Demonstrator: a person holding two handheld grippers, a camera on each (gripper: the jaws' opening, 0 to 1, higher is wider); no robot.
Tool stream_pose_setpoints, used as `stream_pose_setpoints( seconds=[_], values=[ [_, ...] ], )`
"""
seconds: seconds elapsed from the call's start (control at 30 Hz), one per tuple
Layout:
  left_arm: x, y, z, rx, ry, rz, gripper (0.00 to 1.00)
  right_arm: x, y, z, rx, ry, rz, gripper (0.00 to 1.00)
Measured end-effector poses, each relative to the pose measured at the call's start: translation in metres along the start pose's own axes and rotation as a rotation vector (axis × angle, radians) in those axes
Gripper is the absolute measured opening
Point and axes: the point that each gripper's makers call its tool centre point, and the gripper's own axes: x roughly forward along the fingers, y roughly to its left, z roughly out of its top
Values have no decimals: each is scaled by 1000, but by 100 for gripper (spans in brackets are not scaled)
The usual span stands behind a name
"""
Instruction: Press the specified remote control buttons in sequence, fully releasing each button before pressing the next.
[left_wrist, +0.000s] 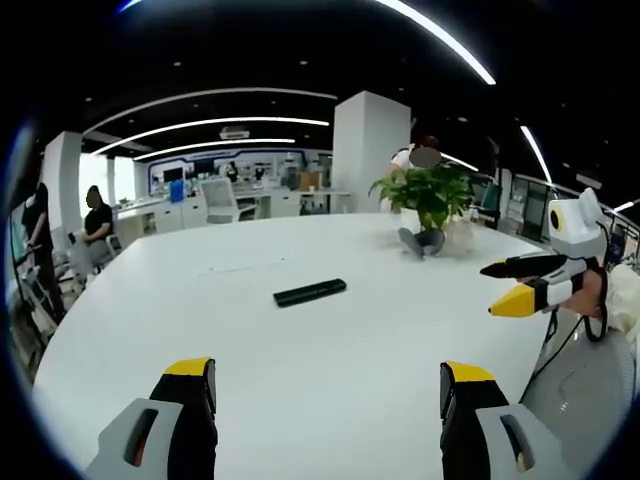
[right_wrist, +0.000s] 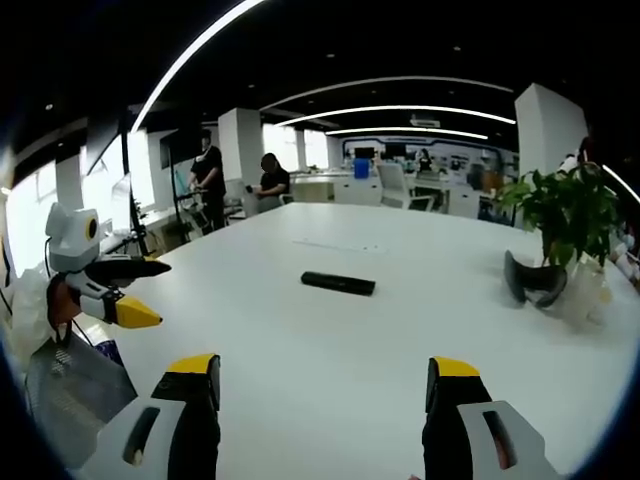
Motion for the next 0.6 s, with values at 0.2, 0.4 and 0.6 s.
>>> stream_pose_setpoints(
  seconds=[0.2,0.4,0.6],
  values=[
    [1,-1,0,5,3,-8,96,0,1,-1,0,4,1,84],
    [3,-2,2,16,6,-18,96,0,1,-2,-1,8,1,84],
    [5,-2,4,25,10,-24,96,-1,0,-2,1,9,-3,84]
  ],
)
